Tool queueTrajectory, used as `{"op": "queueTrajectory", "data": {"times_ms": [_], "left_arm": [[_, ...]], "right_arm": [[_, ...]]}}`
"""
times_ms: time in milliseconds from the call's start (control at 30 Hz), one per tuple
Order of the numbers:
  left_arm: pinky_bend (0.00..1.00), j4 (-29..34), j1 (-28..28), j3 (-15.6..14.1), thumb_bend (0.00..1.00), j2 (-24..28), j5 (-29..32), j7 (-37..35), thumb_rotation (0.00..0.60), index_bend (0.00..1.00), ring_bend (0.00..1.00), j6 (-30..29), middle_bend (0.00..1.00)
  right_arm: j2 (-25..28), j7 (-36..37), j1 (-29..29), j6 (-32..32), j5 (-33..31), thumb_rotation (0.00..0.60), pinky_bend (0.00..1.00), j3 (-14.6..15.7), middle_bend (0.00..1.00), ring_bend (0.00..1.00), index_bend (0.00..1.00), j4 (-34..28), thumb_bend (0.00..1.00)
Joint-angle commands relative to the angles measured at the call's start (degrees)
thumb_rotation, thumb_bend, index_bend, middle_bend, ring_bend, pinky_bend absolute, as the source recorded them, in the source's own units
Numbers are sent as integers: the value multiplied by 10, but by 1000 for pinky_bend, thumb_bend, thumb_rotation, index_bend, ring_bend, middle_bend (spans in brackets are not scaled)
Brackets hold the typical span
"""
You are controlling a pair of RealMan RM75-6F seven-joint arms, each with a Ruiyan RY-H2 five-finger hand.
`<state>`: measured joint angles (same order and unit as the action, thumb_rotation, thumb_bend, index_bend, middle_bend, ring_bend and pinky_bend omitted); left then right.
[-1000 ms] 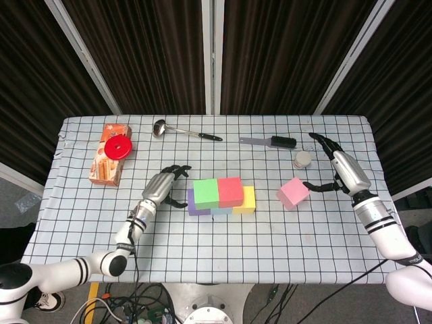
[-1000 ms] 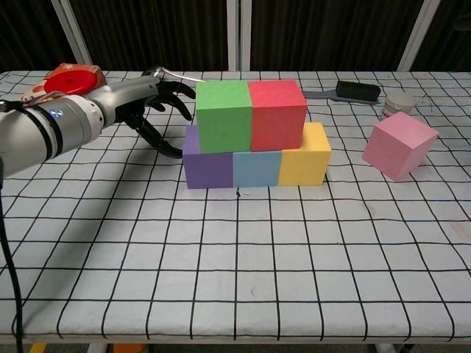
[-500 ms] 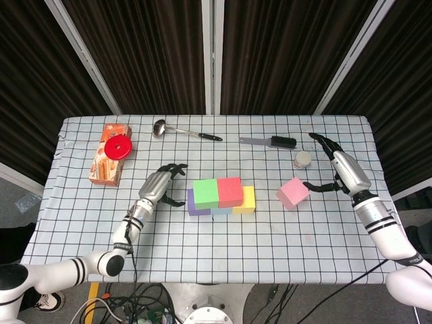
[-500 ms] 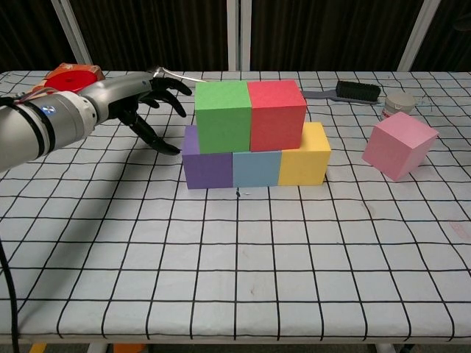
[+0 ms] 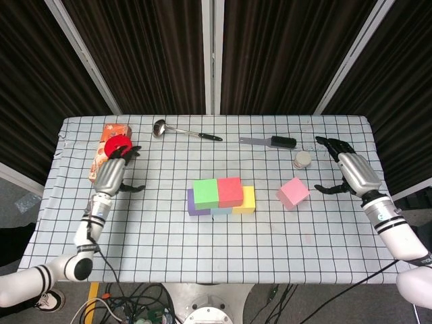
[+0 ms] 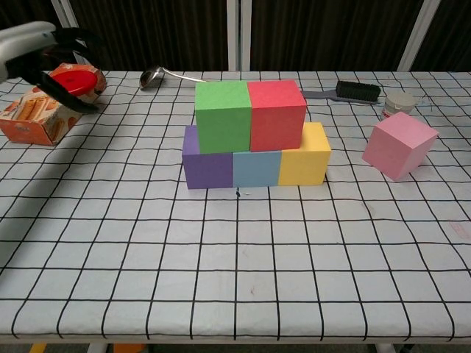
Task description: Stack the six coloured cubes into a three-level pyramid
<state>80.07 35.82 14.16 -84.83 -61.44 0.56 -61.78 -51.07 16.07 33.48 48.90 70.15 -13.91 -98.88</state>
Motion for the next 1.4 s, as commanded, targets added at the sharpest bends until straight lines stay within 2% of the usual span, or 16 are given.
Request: {"op": "queueTrajectory", "data": {"times_ms": [33,133,233,400,600,733,900,1167,1400], "left_arm": [[107,3,-34,-11,30,32,-25,-9,600,122,45,-39,203],[108,11,-56,-17,30,55,-36,-19,600,123,45,-60,194],[107,12,-72,-16,30,67,-44,-26,600,123,45,-82,191],[107,-3,-91,-12,21,60,-58,-34,600,122,45,-120,190],[108,-12,-102,-14,10,57,-69,-41,600,122,45,-128,191],[108,-15,-106,-16,4,57,-75,-44,600,122,45,-127,190],[107,-6,-113,-17,1,63,-79,-55,600,122,45,-122,190],[107,14,-120,-13,0,80,-82,-74,600,122,45,-114,190],[107,4,-125,-10,0,70,-87,-72,600,122,45,-123,190]], "right_arm": [[4,-78,10,-6,-13,600,0,17,110,0,0,11,101],[-1,-116,15,-7,-2,600,0,28,117,0,0,24,101],[-4,-140,24,-19,37,600,0,44,120,0,0,49,105],[-33,-113,29,-17,91,600,0,58,109,0,0,96,99],[-92,-79,39,12,148,600,0,67,97,0,0,158,85],[-118,-29,49,15,165,600,0,69,97,0,0,181,82],[-130,-19,67,-8,182,600,0,85,100,0,0,202,77],[-132,-54,80,-42,190,600,0,110,101,0,0,215,63],[-176,-75,91,-48,197,600,0,120,98,0,0,242,65]]}}
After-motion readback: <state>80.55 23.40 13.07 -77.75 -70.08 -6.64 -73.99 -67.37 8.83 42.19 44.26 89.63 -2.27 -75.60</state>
